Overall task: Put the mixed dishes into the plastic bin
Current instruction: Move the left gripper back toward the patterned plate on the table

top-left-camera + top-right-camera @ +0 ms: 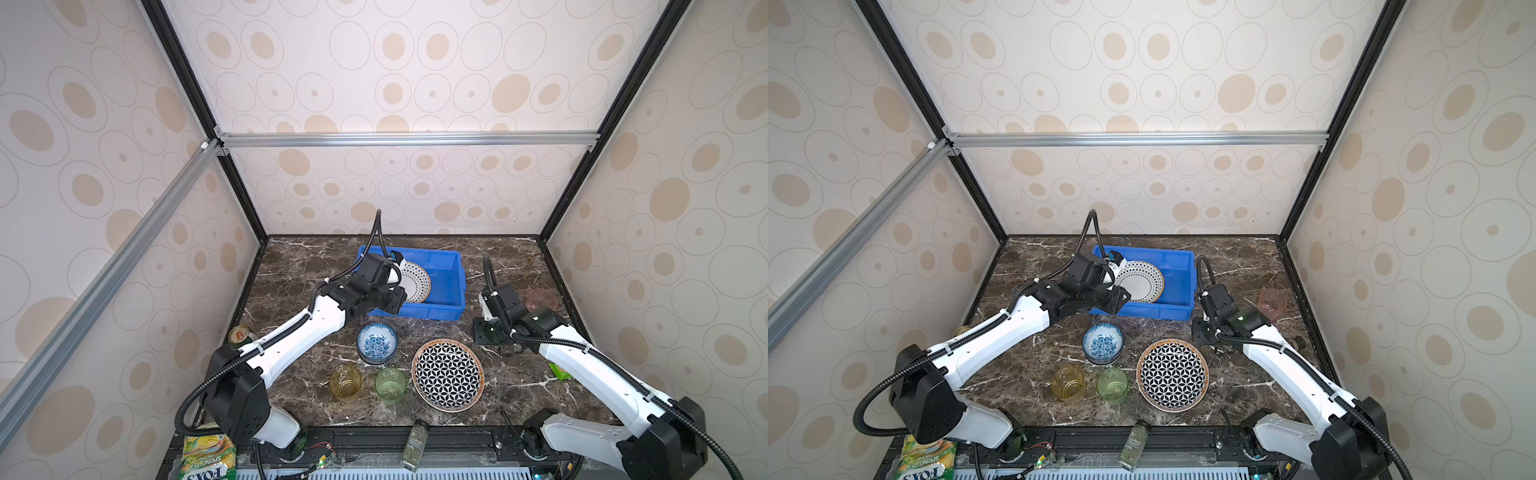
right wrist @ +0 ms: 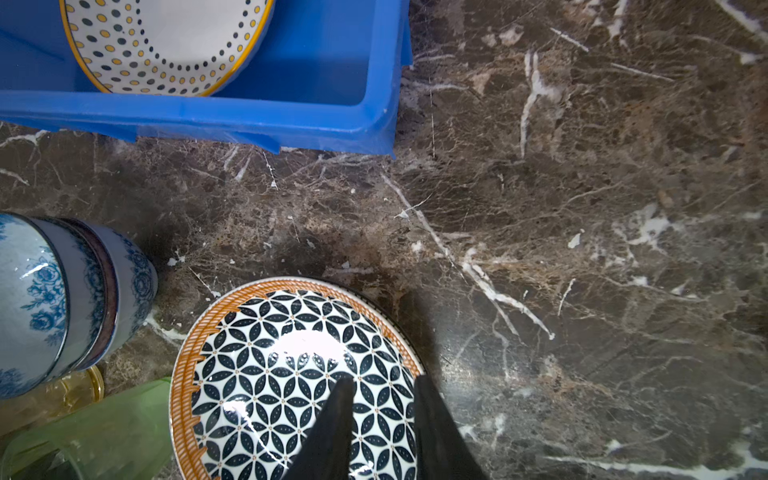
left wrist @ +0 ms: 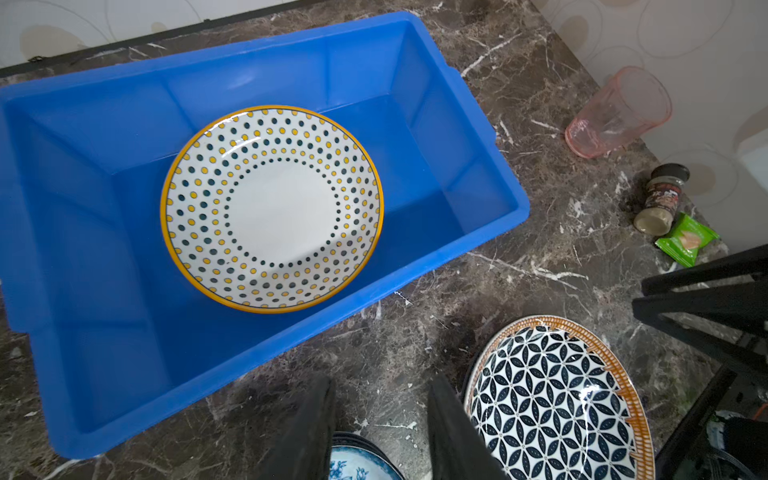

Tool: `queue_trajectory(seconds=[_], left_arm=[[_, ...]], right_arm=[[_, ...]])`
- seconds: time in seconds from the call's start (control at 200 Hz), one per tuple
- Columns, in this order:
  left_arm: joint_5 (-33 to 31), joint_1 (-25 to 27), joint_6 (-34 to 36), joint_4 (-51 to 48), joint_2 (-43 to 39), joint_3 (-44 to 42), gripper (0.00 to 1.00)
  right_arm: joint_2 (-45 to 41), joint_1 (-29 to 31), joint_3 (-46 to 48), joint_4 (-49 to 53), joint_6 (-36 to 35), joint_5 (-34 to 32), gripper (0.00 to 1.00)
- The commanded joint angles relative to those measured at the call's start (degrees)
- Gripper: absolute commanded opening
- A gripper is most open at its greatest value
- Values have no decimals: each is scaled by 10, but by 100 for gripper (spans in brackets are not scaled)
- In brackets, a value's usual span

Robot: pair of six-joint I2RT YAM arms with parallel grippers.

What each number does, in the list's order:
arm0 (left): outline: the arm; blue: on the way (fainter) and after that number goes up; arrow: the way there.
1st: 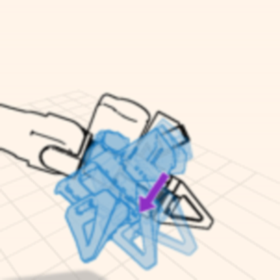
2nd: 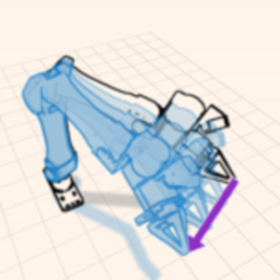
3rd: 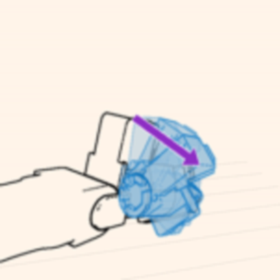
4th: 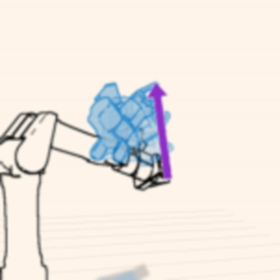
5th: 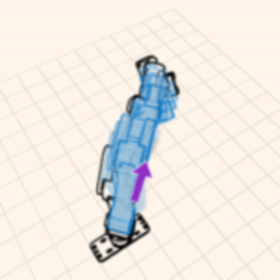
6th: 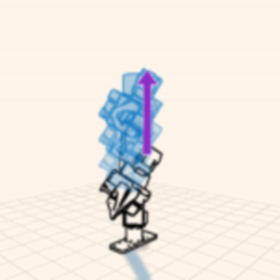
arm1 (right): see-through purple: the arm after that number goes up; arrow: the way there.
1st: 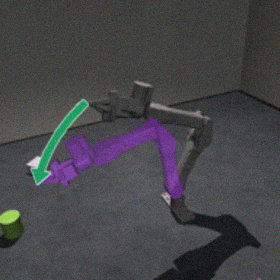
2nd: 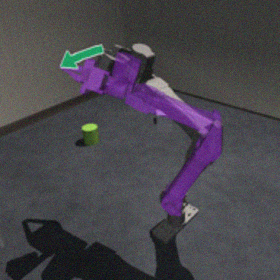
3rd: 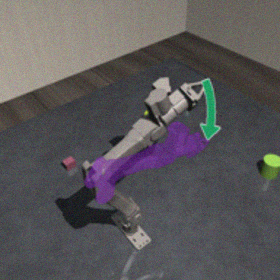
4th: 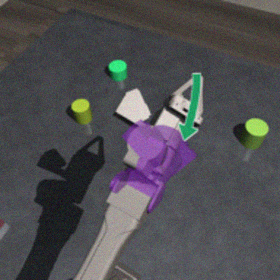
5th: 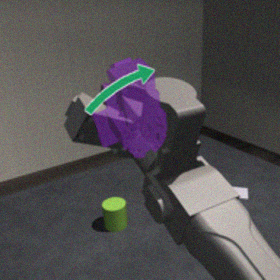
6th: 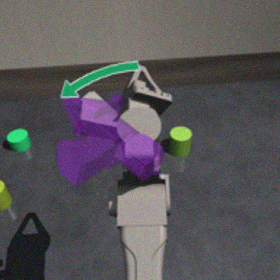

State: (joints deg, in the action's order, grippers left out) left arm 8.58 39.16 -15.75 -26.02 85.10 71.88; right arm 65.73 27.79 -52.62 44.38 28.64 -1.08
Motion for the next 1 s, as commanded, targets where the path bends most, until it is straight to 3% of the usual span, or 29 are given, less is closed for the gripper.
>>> queue_trajectory(seconds=[0.0,0.635,0.996], left_arm=[[-7,27,13,-21,15,13,37],[-42,146,38,-97,113,48,36],[-25,165,29,-111,144,39,37]], right_arm=[[-9,10,13,37,11,-2,30],[-41,23,64,26,52,8,32],[-74,23,89,38,61,12,33]])
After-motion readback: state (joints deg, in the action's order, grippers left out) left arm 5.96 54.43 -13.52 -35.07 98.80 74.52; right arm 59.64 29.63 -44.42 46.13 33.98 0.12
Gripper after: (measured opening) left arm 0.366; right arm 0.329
